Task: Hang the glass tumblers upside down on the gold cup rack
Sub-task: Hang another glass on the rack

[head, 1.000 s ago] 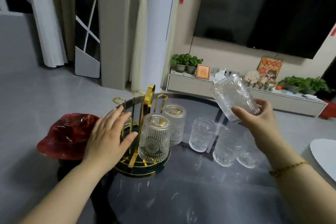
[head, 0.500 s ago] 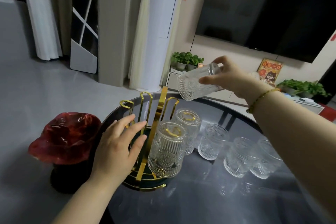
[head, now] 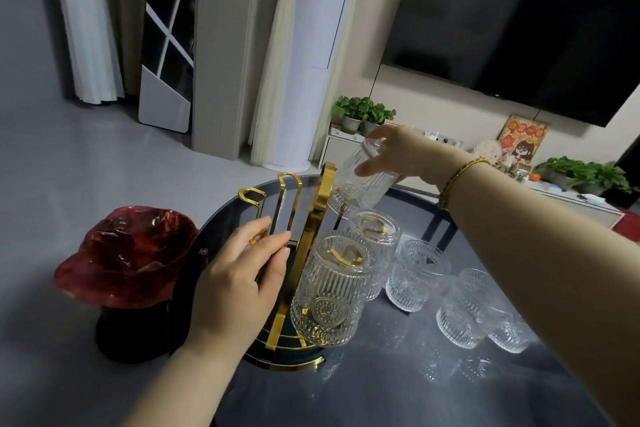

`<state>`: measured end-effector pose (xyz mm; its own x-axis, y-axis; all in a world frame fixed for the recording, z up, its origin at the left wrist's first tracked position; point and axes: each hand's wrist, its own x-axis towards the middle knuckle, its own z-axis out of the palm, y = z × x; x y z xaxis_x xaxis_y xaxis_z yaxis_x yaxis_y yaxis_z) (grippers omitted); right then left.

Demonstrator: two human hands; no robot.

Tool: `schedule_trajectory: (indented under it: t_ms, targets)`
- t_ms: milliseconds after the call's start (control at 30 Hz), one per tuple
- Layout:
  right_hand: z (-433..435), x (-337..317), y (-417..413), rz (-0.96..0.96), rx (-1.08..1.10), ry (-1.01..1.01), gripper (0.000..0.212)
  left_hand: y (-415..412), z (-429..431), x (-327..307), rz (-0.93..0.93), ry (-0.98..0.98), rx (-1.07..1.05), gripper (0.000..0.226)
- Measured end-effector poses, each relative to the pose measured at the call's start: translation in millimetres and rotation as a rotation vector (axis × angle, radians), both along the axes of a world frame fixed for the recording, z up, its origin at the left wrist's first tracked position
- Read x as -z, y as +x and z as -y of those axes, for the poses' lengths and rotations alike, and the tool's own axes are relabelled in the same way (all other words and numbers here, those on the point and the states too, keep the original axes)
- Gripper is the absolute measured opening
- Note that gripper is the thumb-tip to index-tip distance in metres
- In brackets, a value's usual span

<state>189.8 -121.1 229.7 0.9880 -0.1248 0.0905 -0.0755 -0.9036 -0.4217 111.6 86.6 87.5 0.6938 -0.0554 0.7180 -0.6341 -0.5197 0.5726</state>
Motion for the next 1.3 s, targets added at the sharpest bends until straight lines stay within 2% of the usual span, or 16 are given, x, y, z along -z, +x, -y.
schedule_trajectory:
  t_ms: [100,267,433,1000,1300]
  targets:
    - [-8.1,11.2,3.2,-0.016,-0.023,-0.087,0.074,0.7,-0.3,1.3,-0.008,0.007,0.007,0.023]
    - [-19.3,29.6,8.4,-0.072,-0.059,-0.106,0.074,1.7,-2.7,3.4,-0.001,0.031,0.038,0.038]
    - [-25.0,40.2,10.1,-0.101,-0.077,-0.126,0.075,2.7,-2.9,4.6,0.007,0.035,0.032,0.032]
    - [-24.8,54.9,15.9,-0.169,-0.1,-0.203,0.077,7.0,-4.7,8.0,0.142,0.11,-0.074,0.033]
    - [-19.6,44.8,-1.1,-0.116,-0.107,-0.1,0.078,2.7,-7.2,1.2,0.104,0.185,-0.078,0.034]
